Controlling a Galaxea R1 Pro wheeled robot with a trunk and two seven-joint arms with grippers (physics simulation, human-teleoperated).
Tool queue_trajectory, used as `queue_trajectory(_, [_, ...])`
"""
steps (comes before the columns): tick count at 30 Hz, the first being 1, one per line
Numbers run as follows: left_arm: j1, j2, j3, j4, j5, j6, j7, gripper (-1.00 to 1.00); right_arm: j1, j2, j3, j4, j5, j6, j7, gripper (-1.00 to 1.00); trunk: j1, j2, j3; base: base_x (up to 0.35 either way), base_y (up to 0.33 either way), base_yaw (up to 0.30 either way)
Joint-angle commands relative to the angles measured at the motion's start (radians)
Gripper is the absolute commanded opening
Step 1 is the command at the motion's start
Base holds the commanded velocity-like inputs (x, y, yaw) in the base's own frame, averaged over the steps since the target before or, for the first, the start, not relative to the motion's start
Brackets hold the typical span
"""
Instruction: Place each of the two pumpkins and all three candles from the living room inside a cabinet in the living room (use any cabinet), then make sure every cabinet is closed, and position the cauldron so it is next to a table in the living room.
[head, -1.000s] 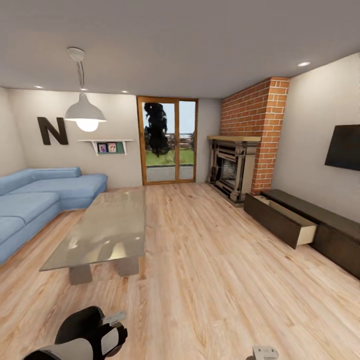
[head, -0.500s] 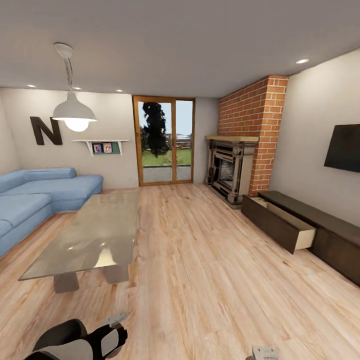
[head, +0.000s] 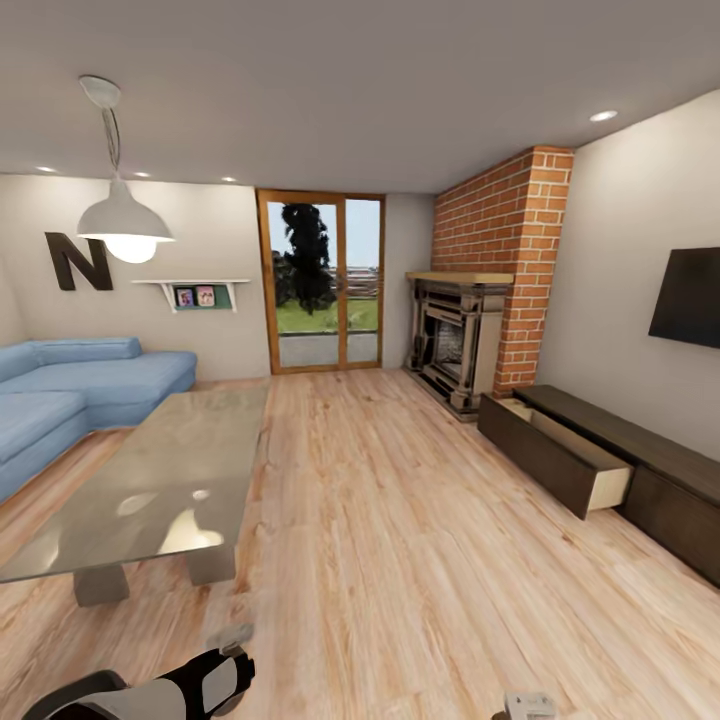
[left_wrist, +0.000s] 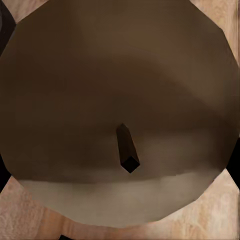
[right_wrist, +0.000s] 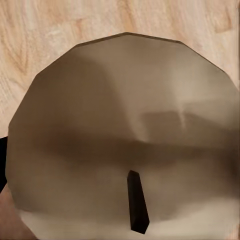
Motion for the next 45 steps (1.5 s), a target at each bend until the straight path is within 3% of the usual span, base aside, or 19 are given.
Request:
queue_trajectory(1, [-0.002, -0.001, -0.011, 0.001, 0.005, 0.003, 0.002, -1.00, 0.000, -0.001, 0.009, -0.004, -0.009, 0.007, -0.004, -1.00, 0.000, -0.001, -0.001, 0.240, -0.211, 0.000])
queue_trajectory(23, [-0.001, -0.001, -0.011, 0.001, 0.005, 0.003, 0.002, -1.00, 0.000, -0.001, 0.010, -0.004, -0.009, 0.006, -0.003, -1.00, 0.000, -0.001, -0.001, 0.255, -0.196, -0.001])
queue_trajectory(34, [-0.001, -0.001, -0.011, 0.000, 0.005, 0.003, 0.002, -1.00, 0.000, -0.001, 0.009, -0.004, -0.009, 0.007, -0.003, -1.00, 0.000, -0.001, -0.001, 0.272, -0.181, -0.221])
queue_trajectory(45, [-0.001, -0.001, -0.011, 0.001, 0.005, 0.003, 0.002, -1.00, 0.000, -0.001, 0.009, -0.004, -0.009, 0.006, -0.003, -1.00, 0.000, -0.001, -0.001, 0.298, -0.134, -0.023])
